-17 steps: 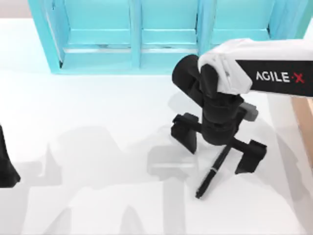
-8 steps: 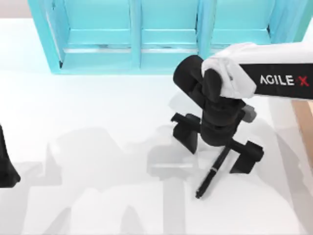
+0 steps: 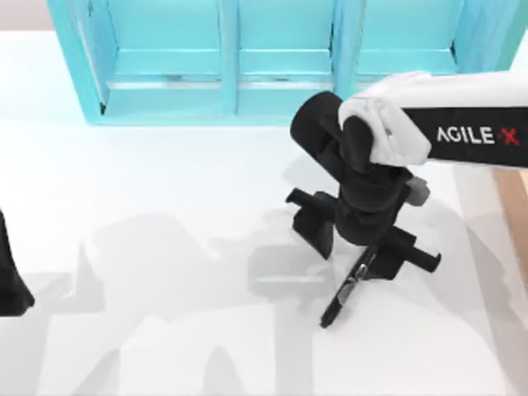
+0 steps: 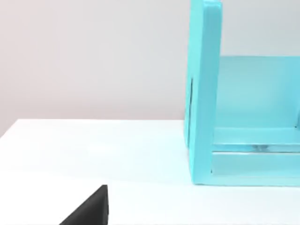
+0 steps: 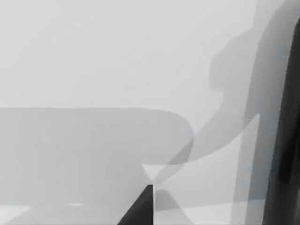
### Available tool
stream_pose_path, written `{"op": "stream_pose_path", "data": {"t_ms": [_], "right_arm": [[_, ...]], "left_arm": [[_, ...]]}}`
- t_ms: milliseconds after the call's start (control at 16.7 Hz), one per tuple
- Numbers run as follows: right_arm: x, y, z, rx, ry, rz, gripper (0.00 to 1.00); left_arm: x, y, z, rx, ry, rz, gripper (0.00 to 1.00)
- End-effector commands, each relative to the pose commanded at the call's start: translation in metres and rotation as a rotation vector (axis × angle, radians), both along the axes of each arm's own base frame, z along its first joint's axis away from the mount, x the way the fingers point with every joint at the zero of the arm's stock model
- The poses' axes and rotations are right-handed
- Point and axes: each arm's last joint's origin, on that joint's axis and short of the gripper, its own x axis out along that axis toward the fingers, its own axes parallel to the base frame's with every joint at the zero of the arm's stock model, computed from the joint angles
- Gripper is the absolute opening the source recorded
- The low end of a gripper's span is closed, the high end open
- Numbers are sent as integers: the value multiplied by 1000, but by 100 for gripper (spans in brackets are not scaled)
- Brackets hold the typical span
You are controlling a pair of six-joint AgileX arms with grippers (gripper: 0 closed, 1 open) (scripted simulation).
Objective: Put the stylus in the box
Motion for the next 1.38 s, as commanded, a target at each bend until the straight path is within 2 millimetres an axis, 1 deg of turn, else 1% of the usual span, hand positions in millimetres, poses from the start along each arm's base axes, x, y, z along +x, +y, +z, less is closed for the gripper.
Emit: {"op": "stream_pose_path", "data": {"t_ms": [180, 240, 660, 720, 840, 960, 1080, 1260, 1380], "right_arm": [[0, 0, 0, 0, 0, 0, 2], [0, 0, 0, 0, 0, 0, 0], [0, 0, 0, 0, 0, 0, 0], [6, 9, 28, 85, -70, -15, 0], [7, 10, 33, 87, -72, -14, 0], [9, 12, 48, 85, -72, -16, 0], [9, 12, 70, 73, -56, -19, 0], [7, 10, 109, 74, -56, -16, 0], [6, 9, 126, 84, -68, -15, 0]], "left_arm": [[0, 0, 0, 0, 0, 0, 100], [0, 0, 0, 0, 0, 0, 100], [0, 0, 0, 0, 0, 0, 100], [0, 0, 0, 0, 0, 0, 100], [0, 0, 0, 0, 0, 0, 100], [0, 0, 0, 0, 0, 0, 100], [0, 0, 0, 0, 0, 0, 100], [0, 0, 0, 0, 0, 0, 100], [0, 0, 0, 0, 0, 0, 100]]}}
